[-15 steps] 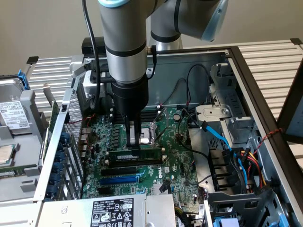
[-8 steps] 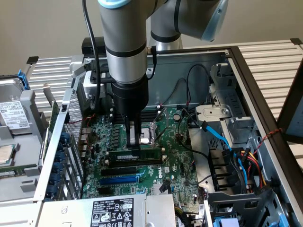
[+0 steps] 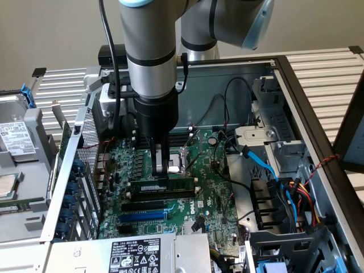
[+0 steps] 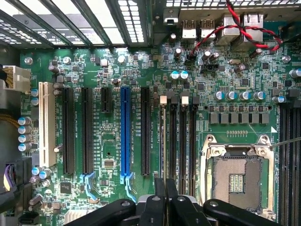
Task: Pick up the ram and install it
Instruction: 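Insert the ram into the slot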
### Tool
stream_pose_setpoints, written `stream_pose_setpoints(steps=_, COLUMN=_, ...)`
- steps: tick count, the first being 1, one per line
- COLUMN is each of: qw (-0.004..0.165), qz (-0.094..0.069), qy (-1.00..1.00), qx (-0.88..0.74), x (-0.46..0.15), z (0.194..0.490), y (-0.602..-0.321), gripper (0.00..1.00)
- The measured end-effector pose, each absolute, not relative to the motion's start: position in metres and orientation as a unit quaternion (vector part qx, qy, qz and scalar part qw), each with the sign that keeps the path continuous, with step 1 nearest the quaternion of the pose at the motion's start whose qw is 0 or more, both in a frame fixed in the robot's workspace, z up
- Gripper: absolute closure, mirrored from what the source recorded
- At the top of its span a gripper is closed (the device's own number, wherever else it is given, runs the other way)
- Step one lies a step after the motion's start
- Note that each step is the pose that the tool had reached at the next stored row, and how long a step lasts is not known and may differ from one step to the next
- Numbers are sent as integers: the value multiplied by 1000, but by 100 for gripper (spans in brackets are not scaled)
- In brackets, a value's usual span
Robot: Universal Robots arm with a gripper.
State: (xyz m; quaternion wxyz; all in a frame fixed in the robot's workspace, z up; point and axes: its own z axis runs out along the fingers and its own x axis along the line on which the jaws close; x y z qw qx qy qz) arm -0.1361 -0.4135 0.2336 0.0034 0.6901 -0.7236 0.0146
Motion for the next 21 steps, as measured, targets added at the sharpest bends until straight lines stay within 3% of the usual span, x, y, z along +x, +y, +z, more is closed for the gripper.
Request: stream_pose_setpoints(steps=21, qw=2, qz=19, qy=-724, qx=690, x=-136, z=233, y=-413, gripper=88)
